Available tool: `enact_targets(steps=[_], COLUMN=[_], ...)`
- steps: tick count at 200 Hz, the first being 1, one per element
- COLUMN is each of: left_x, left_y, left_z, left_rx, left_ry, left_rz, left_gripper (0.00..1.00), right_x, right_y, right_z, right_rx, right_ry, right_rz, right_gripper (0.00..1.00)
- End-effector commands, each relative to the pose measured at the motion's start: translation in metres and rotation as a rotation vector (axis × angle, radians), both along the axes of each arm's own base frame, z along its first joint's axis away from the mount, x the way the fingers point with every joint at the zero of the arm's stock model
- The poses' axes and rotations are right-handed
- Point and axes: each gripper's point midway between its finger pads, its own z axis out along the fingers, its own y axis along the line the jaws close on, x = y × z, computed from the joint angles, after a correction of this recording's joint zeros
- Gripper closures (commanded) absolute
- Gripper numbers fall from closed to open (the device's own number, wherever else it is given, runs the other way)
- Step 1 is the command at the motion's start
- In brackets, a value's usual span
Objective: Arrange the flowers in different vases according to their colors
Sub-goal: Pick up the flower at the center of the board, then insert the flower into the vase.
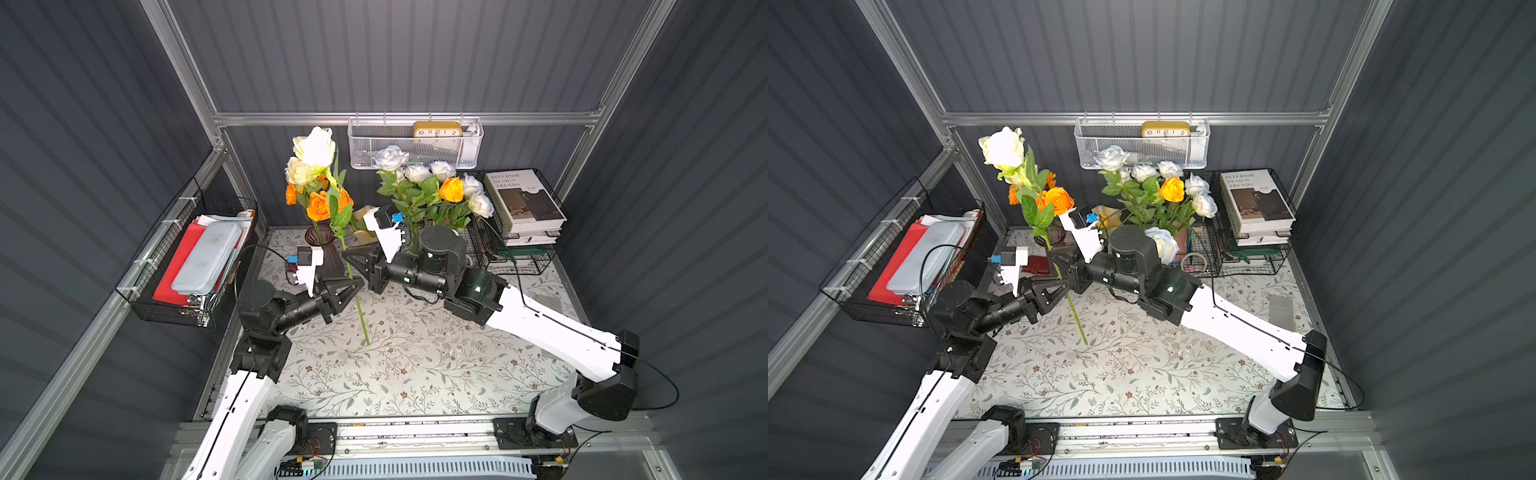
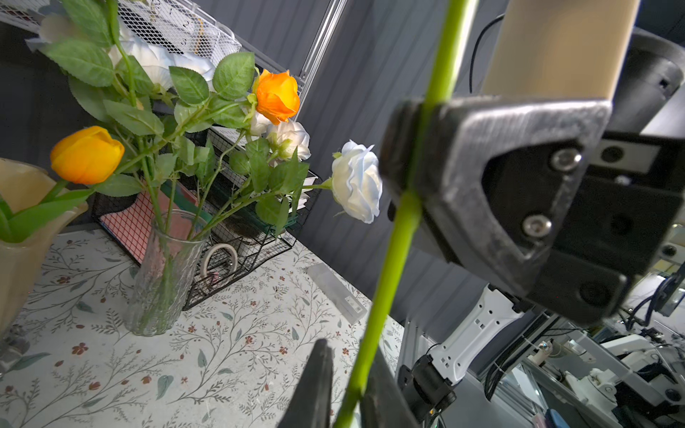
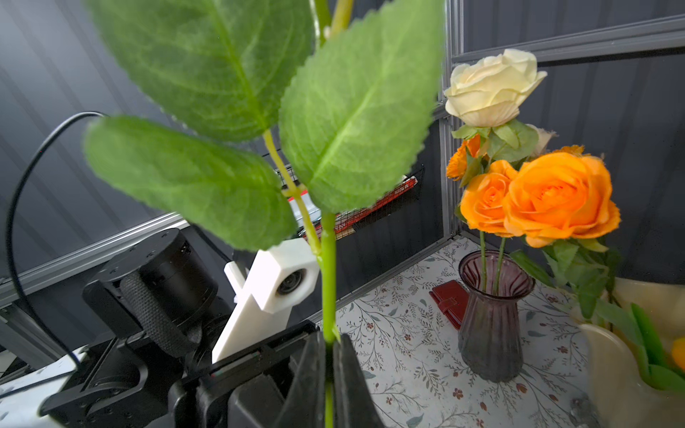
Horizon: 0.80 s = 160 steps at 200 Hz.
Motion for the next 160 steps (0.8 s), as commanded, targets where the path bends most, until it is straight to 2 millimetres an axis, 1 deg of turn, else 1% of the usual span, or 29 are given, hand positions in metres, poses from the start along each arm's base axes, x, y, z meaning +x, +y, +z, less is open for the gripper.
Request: enact_targets(steps=[1,14,16,20,29,34,42,54,61,68,74,80,87,95,97,98,101,112,120,127,135,150,160], left_x=[0.004,0.001,0.001,0.001,0.007,0.01,0.013,0.019,0.02,0.023,0.025,0.03,0.035,0.044,0.047,0.048,0.052,0.068,0.082,0.095,0.104,0.12,0.129], left_y=[0.003,0.002,0.003,0.003,0.006,0.007,0.008,0.009,0.011,0.017,0.021,0.027,0.033,0.041,0.043,0.044,0.047,0.06,0.076,0.094,0.111,0.129,0.135], left_z=[0.002,0.005,0.006,0.007,0.006,0.006,0.005,0.008,0.015,0.024,0.035,0.039,0.049,0.06,0.062,0.063,0.067,0.083,0.093,0.102,0.112,0.125,0.132], left_rx=[0.001,0.003,0.004,0.005,0.016,0.025,0.05,0.077,0.086,0.094,0.089,0.094,0.109,0.126,0.13,0.131,0.135,0.148,0.15,0.147,0.142,0.139,0.126], left_ry=[-0.012,-0.026,-0.03,-0.034,-0.029,-0.029,-0.031,-0.034,-0.06,-0.088,-0.113,-0.104,-0.128,-0.154,-0.16,-0.163,-0.172,-0.203,-0.22,-0.228,-0.252,-0.306,-0.338], left_rz=[0.031,0.025,0.028,0.036,0.077,0.092,0.101,0.124,0.148,0.2,0.241,0.288,0.344,0.414,0.433,0.44,0.466,0.576,0.688,0.814,0.927,1.051,1.094], left_gripper=[1.0,1.0,1.0,1.0,1.0,1.0,1.0,1.0,1.0,1.0,1.0,1.0,1.0,1.0,1.0,1.0,1.0,1.0,1.0,1.0,1.0,1.0,1.0], right_x=[-0.007,-0.008,-0.008,-0.007,-0.004,-0.003,-0.004,-0.007,-0.01,-0.013,-0.015,-0.018,-0.022,-0.026,-0.03,-0.032,-0.035,-0.042,-0.045,-0.046,-0.046,-0.042,-0.042], right_y=[0.004,0.002,0.001,-0.001,-0.007,-0.011,-0.018,-0.031,-0.04,-0.051,-0.06,-0.07,-0.08,-0.09,-0.096,-0.1,-0.104,-0.116,-0.125,-0.132,-0.142,-0.161,-0.168], right_z=[0.002,-0.001,-0.001,-0.002,-0.004,-0.007,-0.009,-0.016,-0.021,-0.027,-0.032,-0.036,-0.04,-0.048,-0.044,-0.039,-0.04,-0.051,-0.059,-0.068,-0.076,-0.088,-0.094], right_rx=[0.029,0.02,0.02,0.017,0.009,-0.002,-0.015,-0.044,-0.062,-0.078,-0.09,-0.093,-0.091,-0.096,-0.084,-0.072,-0.071,-0.092,-0.111,-0.13,-0.145,-0.15,-0.153], right_ry=[0.0,-0.009,-0.011,-0.013,-0.013,-0.014,-0.017,-0.018,-0.023,-0.02,-0.016,-0.01,-0.002,0.012,0.008,0.003,0.003,0.017,0.027,0.037,0.042,0.052,0.055], right_rz=[0.034,0.033,0.029,0.017,-0.012,-0.024,-0.035,-0.056,-0.066,-0.082,-0.099,-0.114,-0.125,-0.133,-0.134,-0.135,-0.133,-0.132,-0.144,-0.162,-0.192,-0.27,-0.286], right_gripper=[1.0,0.99,0.97,0.88,0.63,0.53,0.43,0.34,0.29,0.27,0.26,0.25,0.25,0.24,0.24,0.24,0.24,0.24,0.24,0.24,0.24,0.24,0.24])
